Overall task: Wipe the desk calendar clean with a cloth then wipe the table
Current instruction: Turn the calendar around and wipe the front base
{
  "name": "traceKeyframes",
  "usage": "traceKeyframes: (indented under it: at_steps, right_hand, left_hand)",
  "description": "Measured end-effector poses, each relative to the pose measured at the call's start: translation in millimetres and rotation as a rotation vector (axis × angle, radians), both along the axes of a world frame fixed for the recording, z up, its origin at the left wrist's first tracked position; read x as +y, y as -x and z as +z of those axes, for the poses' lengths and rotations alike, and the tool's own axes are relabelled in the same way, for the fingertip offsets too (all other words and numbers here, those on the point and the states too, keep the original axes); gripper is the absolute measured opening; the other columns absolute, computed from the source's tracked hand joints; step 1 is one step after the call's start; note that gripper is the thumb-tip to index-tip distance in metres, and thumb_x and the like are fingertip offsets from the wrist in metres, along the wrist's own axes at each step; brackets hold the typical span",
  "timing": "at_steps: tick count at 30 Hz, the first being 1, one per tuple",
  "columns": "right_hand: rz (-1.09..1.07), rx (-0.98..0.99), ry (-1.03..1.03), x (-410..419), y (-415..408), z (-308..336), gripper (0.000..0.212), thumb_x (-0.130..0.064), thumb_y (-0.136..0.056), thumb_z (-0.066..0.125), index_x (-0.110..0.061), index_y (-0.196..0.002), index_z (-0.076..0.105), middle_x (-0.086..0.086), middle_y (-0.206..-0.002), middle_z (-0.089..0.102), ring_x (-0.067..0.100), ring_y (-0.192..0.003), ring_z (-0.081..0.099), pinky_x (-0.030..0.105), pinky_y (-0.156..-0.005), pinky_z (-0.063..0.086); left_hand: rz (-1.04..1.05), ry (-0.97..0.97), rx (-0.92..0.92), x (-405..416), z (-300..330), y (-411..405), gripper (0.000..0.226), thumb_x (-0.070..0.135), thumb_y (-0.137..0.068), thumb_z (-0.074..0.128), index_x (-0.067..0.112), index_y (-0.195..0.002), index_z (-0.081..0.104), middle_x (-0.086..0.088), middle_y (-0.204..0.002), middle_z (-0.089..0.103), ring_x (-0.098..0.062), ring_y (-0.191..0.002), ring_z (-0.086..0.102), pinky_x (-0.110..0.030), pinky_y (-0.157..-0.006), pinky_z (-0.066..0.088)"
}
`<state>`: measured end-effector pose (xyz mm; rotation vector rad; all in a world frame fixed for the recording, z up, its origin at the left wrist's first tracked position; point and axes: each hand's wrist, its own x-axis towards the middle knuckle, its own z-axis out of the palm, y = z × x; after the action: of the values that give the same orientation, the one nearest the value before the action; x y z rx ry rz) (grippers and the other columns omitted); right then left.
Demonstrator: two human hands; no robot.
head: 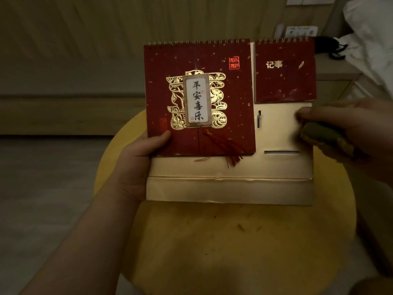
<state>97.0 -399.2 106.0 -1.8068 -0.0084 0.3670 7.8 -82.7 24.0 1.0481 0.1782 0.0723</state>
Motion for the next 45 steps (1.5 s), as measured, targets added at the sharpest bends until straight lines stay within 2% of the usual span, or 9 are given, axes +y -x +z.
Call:
traceKeyframes:
  at_steps: [5,12,18,20,23,27,30,36,45]
  right_hand:
    - [-0.006,-0.04,0.114,-5.5,8.0,13.4,0.07,-0.067,-0.039,0.09,-0.021,-0.091,0.08,0.017,-0.065,0.073,0.034,-0.066,0.063,0.03,-0.056,0.047]
    - [-0.031,-0.22,0.056,-8.6,26.1,10.6,0.053,-0.065,-0.044,0.084,-0.027,-0.08,0.078,0.014,-0.059,0.07,0.023,-0.039,0.055,0.027,-0.037,0.042]
    - [-0.064,-0.319,-0.071,-26.8,34.3,10.0,0.057,-0.053,-0.063,0.094,-0.009,-0.092,0.072,0.026,-0.062,0.065,0.021,-0.032,0.045,0.022,-0.036,0.038]
    - [-0.072,-0.344,-0.097,-34.2,34.8,9.1,0.056,-0.049,-0.071,0.089,-0.005,-0.097,0.069,0.034,-0.071,0.064,0.02,-0.033,0.047,0.021,-0.034,0.037]
    - [-0.092,-0.395,-0.148,-40.8,34.5,11.5,0.044,-0.05,-0.07,0.087,-0.02,-0.099,0.077,0.016,-0.077,0.074,0.015,-0.044,0.062,0.021,-0.036,0.044]
    - [-0.126,-0.442,-0.2,-48.4,17.7,6.0,0.006,-0.03,-0.088,0.079,-0.035,-0.09,0.081,-0.005,-0.073,0.077,0.004,-0.05,0.066,0.016,-0.039,0.046]
    - [-0.174,-0.503,-0.168,-54.0,-2.0,0.9,0.016,-0.02,-0.095,0.075,-0.035,-0.092,0.08,-0.007,-0.077,0.078,0.0,-0.05,0.066,0.014,-0.042,0.047]
    - [-0.162,-0.547,-0.065,-66.9,-56.7,-20.5,0.025,-0.014,-0.1,0.07,-0.038,-0.097,0.073,-0.007,-0.069,0.072,0.005,-0.04,0.056,0.017,-0.035,0.041]
    - [-0.171,-0.466,0.048,-83.0,-119.1,-91.6,0.02,-0.025,-0.1,0.072,-0.025,-0.12,0.072,-0.01,-0.077,0.068,-0.005,-0.048,0.061,0.014,-0.041,0.045]
  left_hand:
    - [0.09,-0.116,-0.016,-10.8,4.8,1.7,0.05,0.023,-0.083,0.065,0.011,-0.131,0.068,-0.013,-0.115,0.079,-0.029,-0.1,0.078,-0.034,-0.071,0.064]
    - [0.236,-0.405,-0.15,-21.1,13.1,9.2,0.05,0.043,-0.088,0.07,0.036,-0.134,0.054,0.012,-0.123,0.076,-0.013,-0.114,0.072,-0.023,-0.081,0.06]
    - [0.364,-0.591,-0.305,-40.7,25.3,16.9,0.062,0.048,-0.088,0.068,0.038,-0.143,0.042,0.002,-0.144,0.06,-0.014,-0.13,0.062,-0.045,-0.104,0.054]
    - [0.388,-0.721,-0.315,-45.6,37.8,16.4,0.055,0.055,-0.087,0.067,0.055,-0.138,0.045,0.01,-0.147,0.049,-0.005,-0.133,0.054,-0.037,-0.109,0.049]
    - [0.427,-0.902,-0.303,-53.7,57.2,9.3,0.04,0.055,-0.09,0.065,0.06,-0.128,0.054,0.017,-0.133,0.04,-0.003,-0.129,0.049,-0.027,-0.108,0.048]
    - [0.326,-0.794,-0.357,-68.8,74.4,-17.4,0.048,0.03,-0.098,0.068,0.033,-0.143,0.053,0.013,-0.133,0.066,-0.004,-0.121,0.065,-0.029,-0.094,0.06]
    - [0.333,-0.758,-0.305,-76.5,80.0,-53.3,0.04,0.019,-0.098,0.07,0.029,-0.132,0.052,0.01,-0.129,0.067,0.002,-0.113,0.067,-0.028,-0.093,0.06]
    - [0.141,-0.65,-0.162,-77.9,67.7,-137.1,0.022,0.011,-0.1,0.066,0.016,-0.12,0.057,-0.001,-0.121,0.07,-0.012,-0.106,0.074,-0.044,-0.094,0.062]
    - [0.052,-0.763,-0.071,-77.4,22.6,-179.4,0.022,0.009,-0.103,0.063,0.021,-0.12,0.058,0.0,-0.13,0.067,-0.015,-0.12,0.066,-0.044,-0.102,0.057]
